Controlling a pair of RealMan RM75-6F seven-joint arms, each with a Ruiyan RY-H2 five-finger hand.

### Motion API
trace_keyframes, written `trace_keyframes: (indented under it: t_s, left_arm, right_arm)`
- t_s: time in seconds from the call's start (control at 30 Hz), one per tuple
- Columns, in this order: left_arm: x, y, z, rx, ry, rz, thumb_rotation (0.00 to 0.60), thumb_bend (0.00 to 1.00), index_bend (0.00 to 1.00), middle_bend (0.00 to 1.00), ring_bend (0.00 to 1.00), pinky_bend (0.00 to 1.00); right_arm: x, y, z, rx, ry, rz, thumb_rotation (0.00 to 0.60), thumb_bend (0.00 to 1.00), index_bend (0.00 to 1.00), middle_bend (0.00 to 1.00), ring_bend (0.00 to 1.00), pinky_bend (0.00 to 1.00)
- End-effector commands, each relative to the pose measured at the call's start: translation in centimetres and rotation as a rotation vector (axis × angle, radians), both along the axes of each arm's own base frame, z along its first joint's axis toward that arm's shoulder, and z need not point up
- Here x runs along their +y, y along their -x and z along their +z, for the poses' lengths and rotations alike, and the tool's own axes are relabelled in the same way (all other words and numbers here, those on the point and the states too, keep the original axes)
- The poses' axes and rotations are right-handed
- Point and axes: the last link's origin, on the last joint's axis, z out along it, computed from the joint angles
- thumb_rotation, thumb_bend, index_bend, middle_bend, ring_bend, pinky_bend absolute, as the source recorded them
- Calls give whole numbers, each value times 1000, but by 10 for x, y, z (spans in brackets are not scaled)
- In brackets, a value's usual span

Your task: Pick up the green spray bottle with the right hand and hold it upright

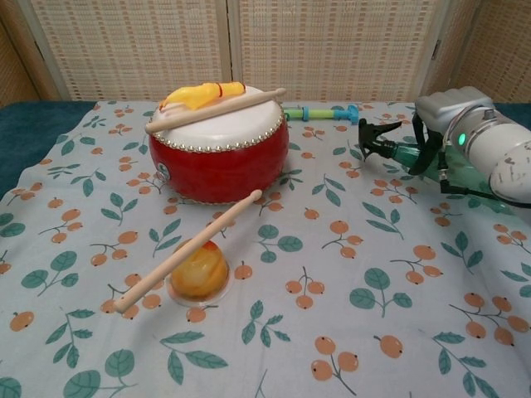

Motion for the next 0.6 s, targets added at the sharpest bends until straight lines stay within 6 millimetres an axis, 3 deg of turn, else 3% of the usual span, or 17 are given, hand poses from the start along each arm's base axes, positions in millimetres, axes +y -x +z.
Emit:
trace_keyframes:
  t_s: [0.03, 0.3, 0.6]
  left_arm:
    - [0, -1, -1, 2, 2, -3, 600, 224, 0, 0, 0, 28]
    - [-2, -2, -4, 10, 12, -10, 600, 224, 0, 0, 0, 28]
    - [-2, -4, -8, 30, 18, -15, 600, 224, 0, 0, 0, 28]
  right_arm:
    - [9, -12, 26, -53, 40, 59, 600, 54, 644, 520, 253, 114]
    - [34, -27, 60, -213, 89, 169, 600, 66, 666, 535, 263, 120]
    - [56, -22, 83, -406, 145, 214, 600, 85, 670, 538, 269, 129]
